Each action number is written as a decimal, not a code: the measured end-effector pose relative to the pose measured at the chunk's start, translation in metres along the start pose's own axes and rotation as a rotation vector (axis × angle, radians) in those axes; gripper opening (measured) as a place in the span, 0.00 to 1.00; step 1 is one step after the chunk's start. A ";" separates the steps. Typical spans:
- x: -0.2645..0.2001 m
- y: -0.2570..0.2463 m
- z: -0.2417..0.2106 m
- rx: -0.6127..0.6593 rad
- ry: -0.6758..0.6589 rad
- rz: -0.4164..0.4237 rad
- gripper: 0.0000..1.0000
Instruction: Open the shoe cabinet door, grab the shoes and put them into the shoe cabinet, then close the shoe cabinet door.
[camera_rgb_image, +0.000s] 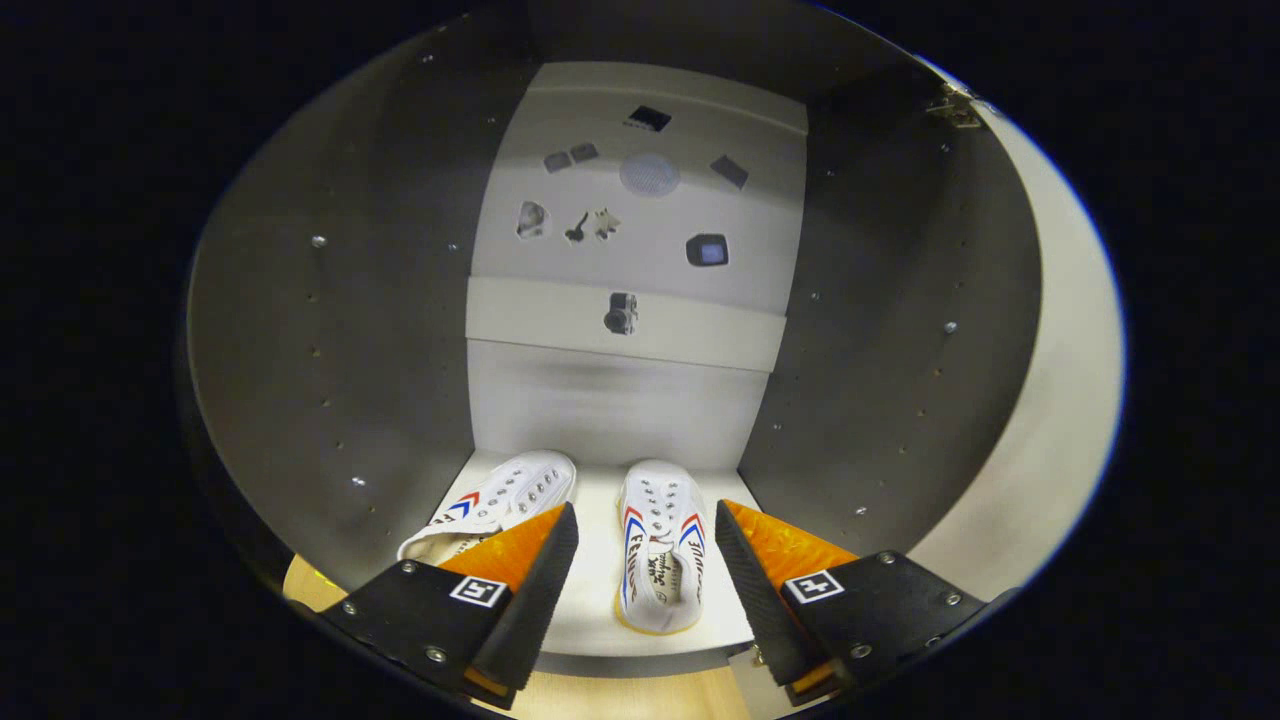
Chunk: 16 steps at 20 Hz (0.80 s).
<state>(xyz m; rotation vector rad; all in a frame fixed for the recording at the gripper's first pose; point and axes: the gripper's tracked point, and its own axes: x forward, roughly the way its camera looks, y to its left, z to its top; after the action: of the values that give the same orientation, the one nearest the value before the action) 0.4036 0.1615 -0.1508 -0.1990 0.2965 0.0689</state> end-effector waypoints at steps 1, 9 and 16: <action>-0.012 0.003 0.004 0.002 -0.014 0.015 0.90; -0.141 -0.007 0.008 0.016 -0.077 0.055 0.95; -0.251 -0.034 0.003 0.057 -0.127 0.000 0.95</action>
<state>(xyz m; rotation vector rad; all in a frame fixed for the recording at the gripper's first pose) 0.1681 0.1189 -0.0675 -0.1372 0.1718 0.0726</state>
